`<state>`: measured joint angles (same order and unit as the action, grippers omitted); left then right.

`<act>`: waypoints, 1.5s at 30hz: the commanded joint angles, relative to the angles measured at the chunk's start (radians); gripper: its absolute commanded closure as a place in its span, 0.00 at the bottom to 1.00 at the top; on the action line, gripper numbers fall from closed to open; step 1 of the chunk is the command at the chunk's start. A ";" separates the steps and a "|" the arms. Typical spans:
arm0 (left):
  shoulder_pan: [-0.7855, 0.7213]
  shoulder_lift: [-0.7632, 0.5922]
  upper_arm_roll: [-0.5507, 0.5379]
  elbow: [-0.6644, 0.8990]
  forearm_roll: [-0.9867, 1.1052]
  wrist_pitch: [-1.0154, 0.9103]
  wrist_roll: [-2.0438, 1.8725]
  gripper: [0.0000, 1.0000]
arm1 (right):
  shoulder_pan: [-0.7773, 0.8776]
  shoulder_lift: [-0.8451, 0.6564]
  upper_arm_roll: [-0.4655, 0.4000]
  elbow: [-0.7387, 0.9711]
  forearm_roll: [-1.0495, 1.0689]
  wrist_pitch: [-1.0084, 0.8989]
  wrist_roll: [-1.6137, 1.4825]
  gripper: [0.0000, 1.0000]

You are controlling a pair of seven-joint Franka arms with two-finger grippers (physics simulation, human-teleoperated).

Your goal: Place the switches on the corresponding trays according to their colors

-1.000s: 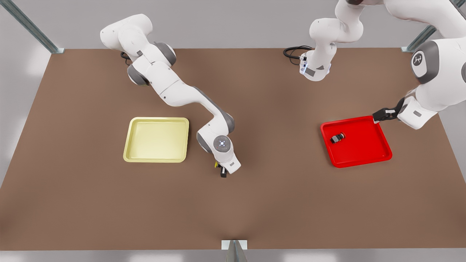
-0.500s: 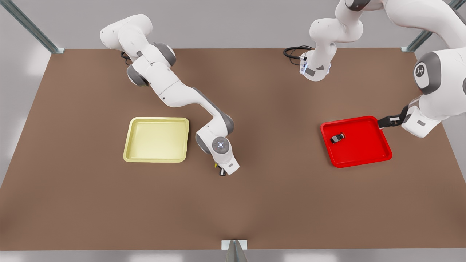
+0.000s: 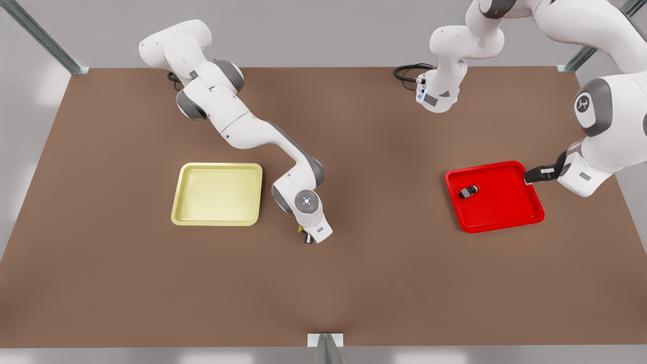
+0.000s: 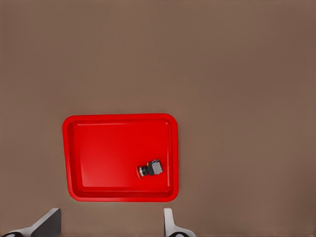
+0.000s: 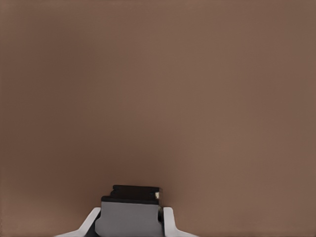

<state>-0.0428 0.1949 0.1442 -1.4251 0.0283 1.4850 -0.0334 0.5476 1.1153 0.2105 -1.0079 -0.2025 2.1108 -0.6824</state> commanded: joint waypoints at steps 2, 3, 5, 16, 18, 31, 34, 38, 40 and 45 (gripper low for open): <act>0.001 0.000 0.000 0.002 -0.002 0.001 0.000 0.00 | 0.000 0.000 0.001 0.000 0.000 0.000 0.001 0.46; 0.000 -0.003 0.000 0.002 -0.001 -0.002 0.000 0.00 | -0.002 -0.002 0.001 0.000 0.000 0.000 0.001 0.46; -0.008 0.008 0.000 0.000 -0.001 0.024 0.000 0.00 | 0.000 -0.002 0.001 0.000 0.000 -0.002 0.001 0.46; -0.012 0.009 -0.002 -0.006 0.001 0.020 0.001 0.00 | -0.002 -0.006 -0.003 0.000 0.000 -0.006 -0.002 0.46; -0.011 0.009 -0.002 -0.008 0.001 0.018 0.001 0.00 | -0.003 -0.014 -0.003 0.000 0.000 -0.017 -0.002 0.46; -0.006 0.008 -0.002 -0.006 -0.001 0.023 0.001 0.00 | -0.176 -0.514 0.009 -0.692 0.166 0.094 -0.009 0.46; -0.008 0.008 -0.002 -0.005 -0.002 0.023 0.001 0.00 | -0.117 -0.626 0.009 -0.821 0.226 0.098 0.003 0.46; -0.008 0.009 -0.002 -0.008 -0.002 0.028 0.001 0.00 | -0.198 -0.715 0.009 -1.020 0.224 0.206 -0.014 0.46; -0.011 0.009 -0.002 -0.006 -0.002 0.028 0.001 0.00 | -0.222 -0.756 0.009 -1.083 0.224 0.225 -0.029 0.46; -0.011 0.009 -0.002 -0.009 -0.002 0.026 0.001 0.00 | -0.268 -0.796 0.010 -1.167 0.224 0.262 -0.029 0.00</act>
<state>-0.0537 0.2041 0.1426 -1.4343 0.0260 1.5110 -0.0322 0.2776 0.3218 0.2200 -2.1752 0.0214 2.3731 -0.7118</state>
